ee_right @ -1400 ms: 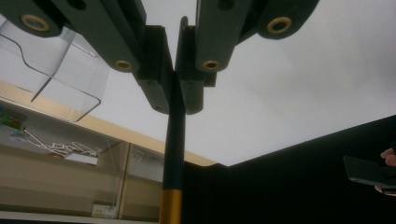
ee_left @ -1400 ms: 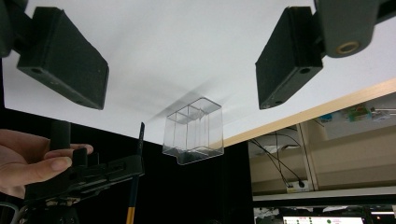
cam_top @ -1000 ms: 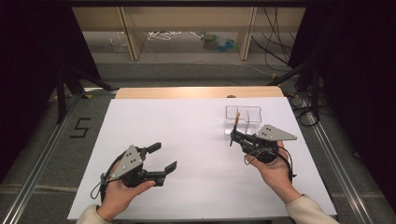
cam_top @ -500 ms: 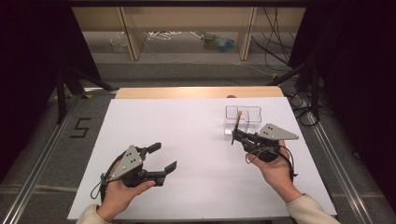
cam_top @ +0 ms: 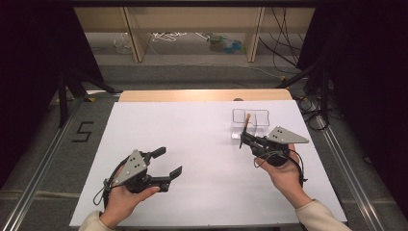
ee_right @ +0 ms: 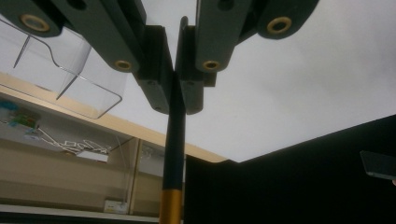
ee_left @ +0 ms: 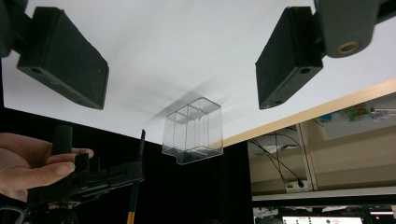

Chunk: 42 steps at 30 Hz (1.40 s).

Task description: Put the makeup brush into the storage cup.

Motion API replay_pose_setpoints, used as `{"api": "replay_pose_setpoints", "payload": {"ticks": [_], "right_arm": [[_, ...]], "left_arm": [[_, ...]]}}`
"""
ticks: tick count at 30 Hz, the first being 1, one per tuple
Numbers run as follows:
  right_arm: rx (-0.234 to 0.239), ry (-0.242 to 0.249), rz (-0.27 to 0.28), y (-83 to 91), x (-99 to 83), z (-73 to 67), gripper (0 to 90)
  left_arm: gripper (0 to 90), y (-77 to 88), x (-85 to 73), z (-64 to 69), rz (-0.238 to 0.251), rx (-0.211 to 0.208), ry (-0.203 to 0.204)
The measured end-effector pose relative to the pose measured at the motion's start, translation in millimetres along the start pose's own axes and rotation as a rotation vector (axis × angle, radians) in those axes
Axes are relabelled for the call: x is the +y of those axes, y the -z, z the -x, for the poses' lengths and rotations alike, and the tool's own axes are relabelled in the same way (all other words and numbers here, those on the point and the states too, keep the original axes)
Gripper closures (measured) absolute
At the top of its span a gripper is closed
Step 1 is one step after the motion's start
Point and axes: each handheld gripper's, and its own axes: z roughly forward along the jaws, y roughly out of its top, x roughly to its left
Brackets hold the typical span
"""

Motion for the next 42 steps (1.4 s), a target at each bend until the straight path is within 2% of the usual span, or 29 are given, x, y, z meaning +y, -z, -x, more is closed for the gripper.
{"api": "replay_pose_setpoints", "payload": {"ticks": [3,4,6,17,19,20,29,42], "right_arm": [[-0.008,0.001,0.003,0.5,0.3,0.8,84.3],[-0.021,0.014,0.019,-0.1,0.3,1.9,84.3],[-0.015,0.011,0.022,-0.1,0.5,2.6,84.3],[-0.025,0.013,0.020,0.8,1.1,4.8,84.3],[-0.013,-0.006,0.019,0.6,1.0,3.9,84.3],[-0.022,0.011,0.029,0.5,1.2,5.3,84.3],[-0.034,0.008,0.037,0.8,1.9,7.5,84.3],[-0.045,0.007,0.024,3.0,2.9,10.3,84.3]], "left_arm": [[17.0,-0.1,-0.2,0.3,-0.001,-0.001,0.004],[17.0,-0.1,0.1,-0.6,-0.001,-0.004,-0.010],[17.0,-0.1,-0.1,0.3,0.000,-0.002,0.004],[17.0,-0.3,-0.2,0.0,0.000,0.000,0.002],[17.0,-0.3,-0.3,-0.1,0.000,0.000,0.002],[17.0,-0.3,-0.3,-0.1,0.000,0.000,0.002],[17.0,-0.5,-0.2,-0.3,-0.001,-0.002,-0.003],[17.0,-0.8,-0.4,-0.1,-0.001,-0.002,0.001]]}}
